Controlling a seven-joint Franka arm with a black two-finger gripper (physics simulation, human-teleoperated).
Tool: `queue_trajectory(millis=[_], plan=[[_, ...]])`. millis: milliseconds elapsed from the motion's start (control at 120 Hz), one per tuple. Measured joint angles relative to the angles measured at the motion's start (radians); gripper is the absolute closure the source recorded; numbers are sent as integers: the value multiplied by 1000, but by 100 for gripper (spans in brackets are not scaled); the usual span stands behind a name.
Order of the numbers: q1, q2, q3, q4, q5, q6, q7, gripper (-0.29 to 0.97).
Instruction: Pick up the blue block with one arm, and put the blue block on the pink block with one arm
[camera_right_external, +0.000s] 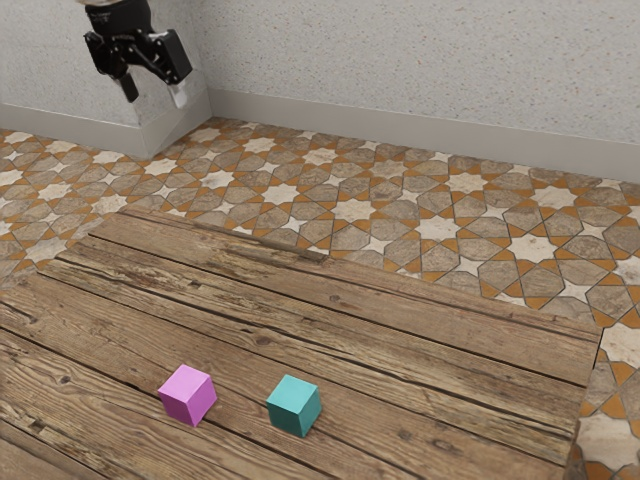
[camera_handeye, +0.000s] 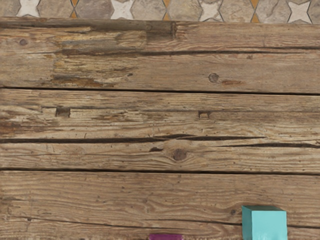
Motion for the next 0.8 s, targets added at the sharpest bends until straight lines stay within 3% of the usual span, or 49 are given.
queue_trajectory(millis=[167, 275, 408, 492, 700, 800], plan=[[106, -2, 4, 13, -3, -26, 5, 2], [217, -18, -31, 199, 1, -69, 7, 2], [250, 41, -44, 229, -9, -105, 0, 2], [227, 78, -44, 227, -12, -117, -8, 2], [43, 123, -45, 195, -16, -129, -22, 2], [23, 58, -38, -7, -19, -60, -28, 2]])
